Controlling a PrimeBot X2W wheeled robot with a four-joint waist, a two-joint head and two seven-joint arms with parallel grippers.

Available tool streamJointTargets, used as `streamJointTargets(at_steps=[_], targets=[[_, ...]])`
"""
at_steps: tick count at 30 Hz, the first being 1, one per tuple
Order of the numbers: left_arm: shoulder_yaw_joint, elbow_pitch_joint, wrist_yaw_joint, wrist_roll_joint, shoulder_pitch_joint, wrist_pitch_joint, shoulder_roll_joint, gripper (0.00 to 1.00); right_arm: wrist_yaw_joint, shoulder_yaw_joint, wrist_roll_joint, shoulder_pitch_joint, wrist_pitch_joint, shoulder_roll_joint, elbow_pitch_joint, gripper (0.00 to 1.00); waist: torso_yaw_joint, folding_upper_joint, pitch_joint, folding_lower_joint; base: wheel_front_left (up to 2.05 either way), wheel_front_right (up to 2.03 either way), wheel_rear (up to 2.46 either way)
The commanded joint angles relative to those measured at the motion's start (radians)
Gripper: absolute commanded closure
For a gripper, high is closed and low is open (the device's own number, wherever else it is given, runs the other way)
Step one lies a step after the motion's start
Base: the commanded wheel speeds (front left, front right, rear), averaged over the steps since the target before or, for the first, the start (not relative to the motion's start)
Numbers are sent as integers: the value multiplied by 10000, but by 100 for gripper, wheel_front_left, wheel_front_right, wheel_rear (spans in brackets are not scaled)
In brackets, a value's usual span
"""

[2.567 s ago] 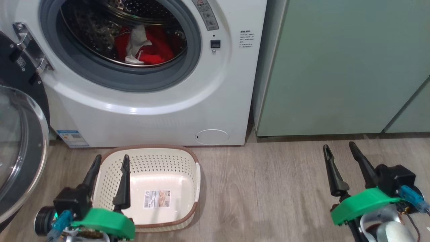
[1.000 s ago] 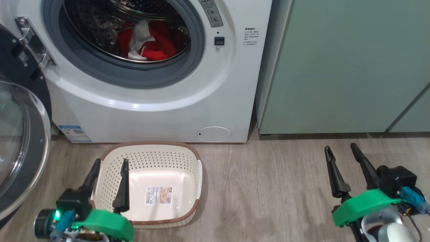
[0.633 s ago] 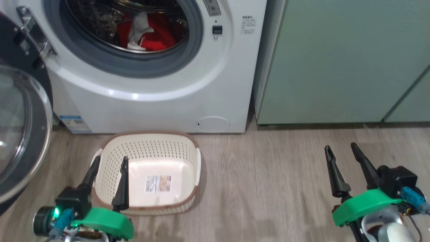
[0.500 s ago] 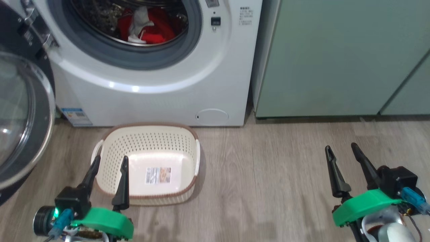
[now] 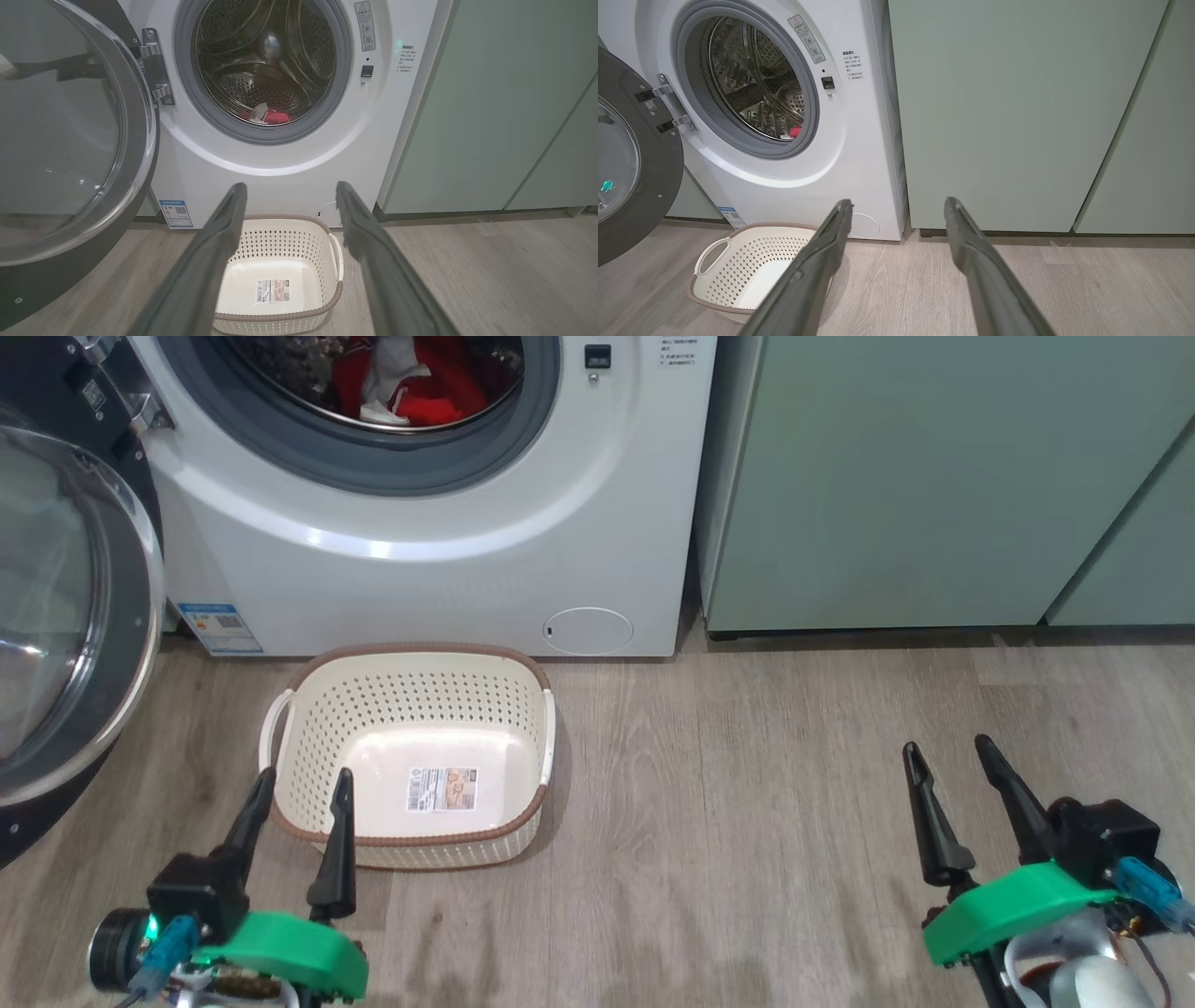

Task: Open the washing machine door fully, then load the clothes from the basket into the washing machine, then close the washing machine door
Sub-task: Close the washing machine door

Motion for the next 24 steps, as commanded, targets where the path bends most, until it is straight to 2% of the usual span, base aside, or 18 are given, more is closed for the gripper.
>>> streamJointTargets(at_steps=[1,17,24], targets=[[361,-380,82,-20,-498,-40,216,0,0,230,48,-337,-147,-49,-284,0,3,0,11,0,0,0,0],[283,-456,223,-61,-535,38,287,0,0,214,98,-372,-251,-49,-177,0,182,0,55,0,0,0,0],[214,-442,288,-93,-597,41,220,0,0,186,144,-266,-254,-49,-180,0,757,0,-10,0,0,0,0]])
